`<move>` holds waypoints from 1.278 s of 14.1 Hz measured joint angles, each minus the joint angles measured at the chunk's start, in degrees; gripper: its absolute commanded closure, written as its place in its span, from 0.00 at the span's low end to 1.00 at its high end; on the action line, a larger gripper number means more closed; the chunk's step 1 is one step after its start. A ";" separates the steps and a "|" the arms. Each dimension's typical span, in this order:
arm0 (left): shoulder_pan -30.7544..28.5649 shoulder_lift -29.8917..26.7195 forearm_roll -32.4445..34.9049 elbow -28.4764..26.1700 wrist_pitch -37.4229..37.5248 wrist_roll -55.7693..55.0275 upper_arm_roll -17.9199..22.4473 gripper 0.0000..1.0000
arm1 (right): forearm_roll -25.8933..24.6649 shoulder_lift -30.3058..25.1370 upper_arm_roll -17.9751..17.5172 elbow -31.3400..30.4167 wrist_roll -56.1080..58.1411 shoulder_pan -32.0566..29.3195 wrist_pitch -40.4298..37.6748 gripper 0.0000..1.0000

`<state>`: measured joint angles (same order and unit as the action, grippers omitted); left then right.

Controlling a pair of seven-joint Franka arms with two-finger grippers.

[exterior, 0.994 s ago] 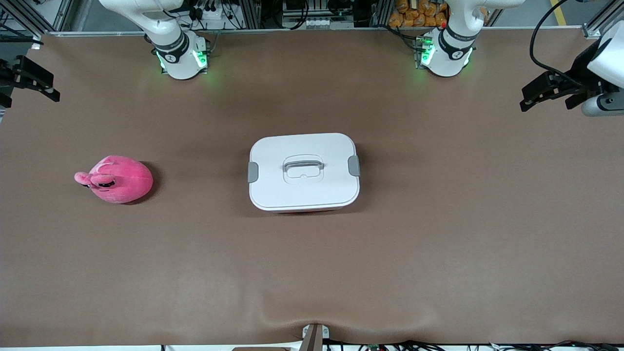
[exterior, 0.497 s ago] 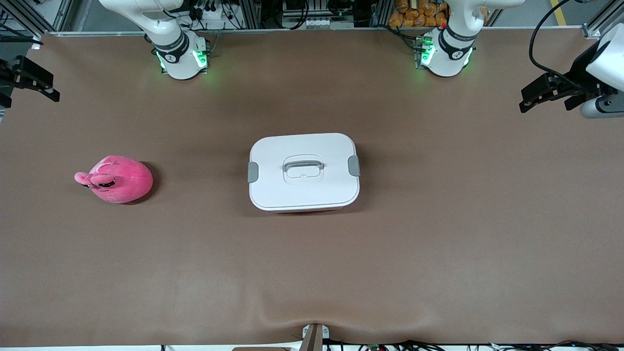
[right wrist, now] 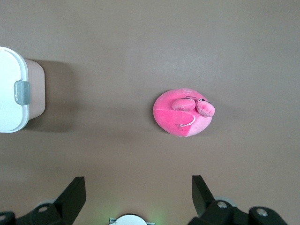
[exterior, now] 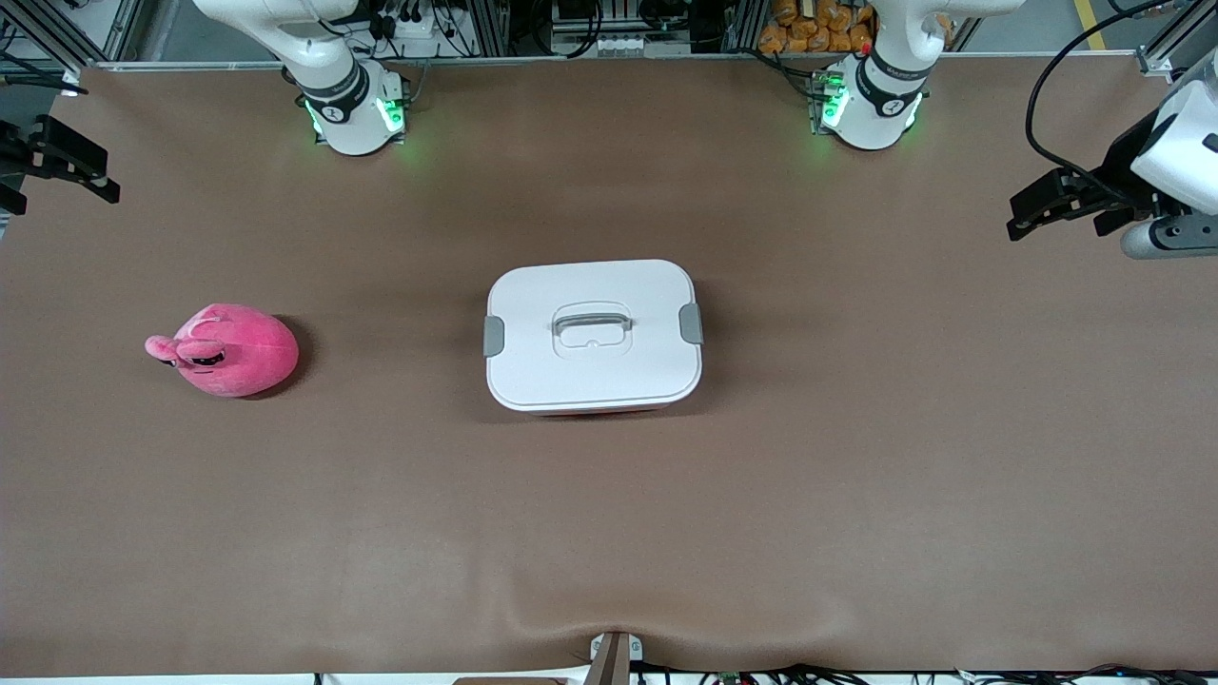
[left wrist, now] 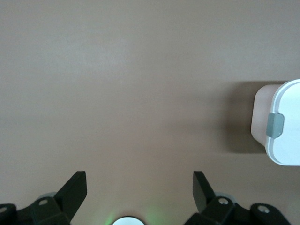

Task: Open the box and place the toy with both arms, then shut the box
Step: 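Move the left gripper toward the white box lid handle, then lower the left gripper onto the lid handle and close it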

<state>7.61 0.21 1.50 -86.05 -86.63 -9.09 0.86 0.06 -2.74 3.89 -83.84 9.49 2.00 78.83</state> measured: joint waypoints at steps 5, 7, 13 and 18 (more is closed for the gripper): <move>0.06 2.30 0.00 0.06 -2.57 -1.14 -1.56 0.00 | 0.00 0.01 0.05 0.00 -0.07 0.00 0.00 0.00; 0.11 4.16 0.00 0.07 -4.00 -5.01 -3.16 0.00 | 0.00 0.02 0.10 0.00 -0.08 0.00 0.00 0.00; 0.33 8.65 0.00 0.12 -7.53 -21.76 -9.85 0.00 | 0.00 0.47 0.21 0.00 -0.08 -0.01 0.00 0.00; 3.60 12.97 0.00 0.13 -10.67 -38.06 -13.04 0.00 | 0.00 1.31 0.47 0.01 -0.08 -0.56 0.01 0.00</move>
<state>11.21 13.19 1.50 -85.92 -97.30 -47.15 -12.18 0.06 -1.43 4.36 -83.84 9.40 1.45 78.84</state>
